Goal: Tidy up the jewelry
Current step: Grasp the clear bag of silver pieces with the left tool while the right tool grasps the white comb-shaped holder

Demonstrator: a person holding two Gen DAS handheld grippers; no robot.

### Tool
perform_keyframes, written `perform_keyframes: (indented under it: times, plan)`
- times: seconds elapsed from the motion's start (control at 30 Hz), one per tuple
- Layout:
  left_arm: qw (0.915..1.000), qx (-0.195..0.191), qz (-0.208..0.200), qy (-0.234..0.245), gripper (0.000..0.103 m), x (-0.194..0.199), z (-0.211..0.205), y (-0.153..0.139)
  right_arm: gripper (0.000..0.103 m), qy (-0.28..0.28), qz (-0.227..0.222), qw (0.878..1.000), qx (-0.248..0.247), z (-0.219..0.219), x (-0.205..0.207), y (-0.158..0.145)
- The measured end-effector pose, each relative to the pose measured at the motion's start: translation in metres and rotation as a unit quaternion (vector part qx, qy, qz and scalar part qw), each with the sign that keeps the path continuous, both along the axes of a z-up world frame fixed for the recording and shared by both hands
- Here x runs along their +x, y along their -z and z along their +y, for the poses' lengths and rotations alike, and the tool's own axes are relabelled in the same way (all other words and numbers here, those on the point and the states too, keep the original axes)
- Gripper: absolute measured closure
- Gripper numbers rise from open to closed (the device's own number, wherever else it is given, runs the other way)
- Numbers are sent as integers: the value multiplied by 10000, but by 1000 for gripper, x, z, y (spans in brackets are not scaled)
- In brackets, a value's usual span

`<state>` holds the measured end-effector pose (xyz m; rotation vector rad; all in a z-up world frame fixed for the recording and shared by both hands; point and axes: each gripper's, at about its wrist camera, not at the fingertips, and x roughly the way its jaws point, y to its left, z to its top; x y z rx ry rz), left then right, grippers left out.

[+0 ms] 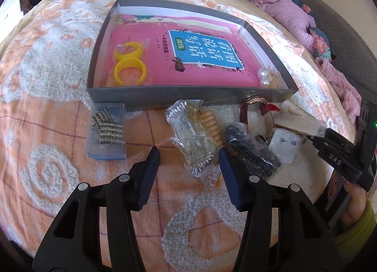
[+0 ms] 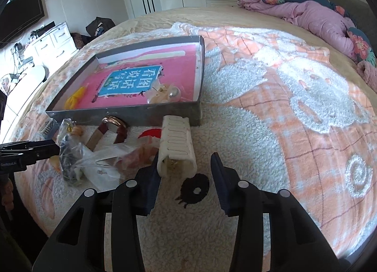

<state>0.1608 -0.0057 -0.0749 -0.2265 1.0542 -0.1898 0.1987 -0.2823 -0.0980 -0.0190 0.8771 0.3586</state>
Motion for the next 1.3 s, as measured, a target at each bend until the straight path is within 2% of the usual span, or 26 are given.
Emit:
perform_keyframes:
  times: [0.27, 0.47, 0.5, 0.53, 0.6, 0.83, 1.3]
  plan:
    - [9998, -166, 100, -61, 55, 9, 2, 3, 64, -231, 35, 9997, 31, 3, 14, 10]
    - [9992, -355, 158, -112, 55, 14, 5, 6, 79, -383, -63, 9990, 215, 2, 12, 7]
    - [9992, -360, 150, -117, 56, 15, 5, 6, 80, -359, -109, 9991, 215, 0, 11, 5]
    - [9992, -362, 140, -99, 61, 16, 4, 5, 80, -342, -155, 9990, 223, -1, 10, 3]
    - [9984, -547, 148, -52, 76, 16, 3, 5, 81, -284, -213, 9990, 270, -6, 9, -1]
    - [9980, -622, 88, -34, 80, 13, 2, 2, 81, -249, -287, 9987, 341, -14, 3, -6]
    - [9981, -376, -490, 83, 84, -5, 9, -44, 81, -161, -550, 9970, 519, -24, -14, -38]
